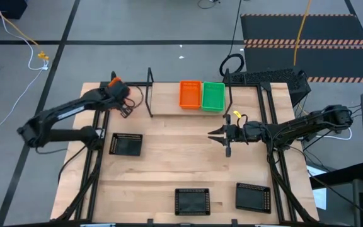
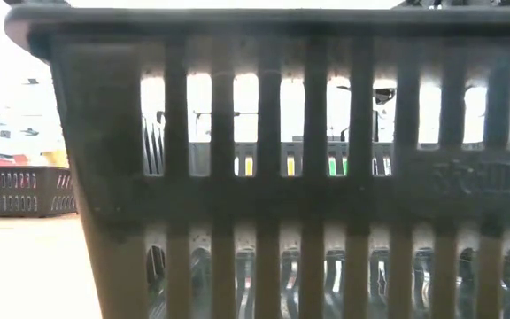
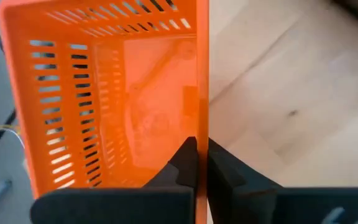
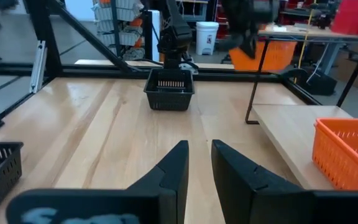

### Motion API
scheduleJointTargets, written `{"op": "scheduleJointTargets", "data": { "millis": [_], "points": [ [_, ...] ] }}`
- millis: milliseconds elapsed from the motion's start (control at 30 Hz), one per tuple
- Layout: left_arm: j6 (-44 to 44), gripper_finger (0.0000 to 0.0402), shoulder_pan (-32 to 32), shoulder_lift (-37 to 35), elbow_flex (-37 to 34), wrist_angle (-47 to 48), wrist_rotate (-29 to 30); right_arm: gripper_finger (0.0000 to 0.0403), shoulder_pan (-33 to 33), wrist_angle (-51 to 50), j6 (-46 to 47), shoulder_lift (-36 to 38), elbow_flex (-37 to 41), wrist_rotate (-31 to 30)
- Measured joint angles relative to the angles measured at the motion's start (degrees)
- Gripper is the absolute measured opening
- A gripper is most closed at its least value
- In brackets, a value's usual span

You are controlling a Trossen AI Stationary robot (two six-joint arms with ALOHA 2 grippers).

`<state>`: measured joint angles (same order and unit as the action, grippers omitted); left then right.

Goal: Stack baskets on shelf by color
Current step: Stack the orange bin on top of the orange bin on the shelf

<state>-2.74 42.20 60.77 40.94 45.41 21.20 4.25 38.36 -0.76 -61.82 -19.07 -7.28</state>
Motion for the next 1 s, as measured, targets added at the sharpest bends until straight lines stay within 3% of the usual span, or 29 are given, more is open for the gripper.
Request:
{"op": "scheduleJointTargets", "data": {
  "millis": [200, 300, 433, 700, 800, 1000],
  "points": [
    [1.9, 0.0008, -9.9, -13.2, 8.1, 7.9, 1.0, 0.0066, 0.0, -1.8, -9.6, 0.0, 0.0, 7.6],
    [4.5, 0.0008, -16.4, -17.3, 12.8, 10.0, 0.8, 0.0066, 0.7, -4.9, -8.7, -0.8, -1.2, 5.3],
    [11.4, 0.0007, -26.7, -18.6, 18.9, 10.0, -0.1, 0.0074, 2.1, -19.7, -7.7, -3.7, -8.4, 1.6],
    [8.1, 0.0007, -48.2, -9.2, 24.5, 3.4, 3.6, 0.0108, 6.1, -28.6, -15.7, -5.8, -22.4, 1.3],
    [2.0, 0.0007, -55.9, -3.5, 26.4, 1.6, 3.8, 0.0123, 7.4, -31.9, -16.3, -5.4, -26.1, 0.9],
    [-14.7, 0.0007, -68.3, 6.8, 27.0, -3.3, 4.1, 0.0138, 10.0, -47.9, -12.2, -6.7, -38.9, -6.4]
  ]
}}
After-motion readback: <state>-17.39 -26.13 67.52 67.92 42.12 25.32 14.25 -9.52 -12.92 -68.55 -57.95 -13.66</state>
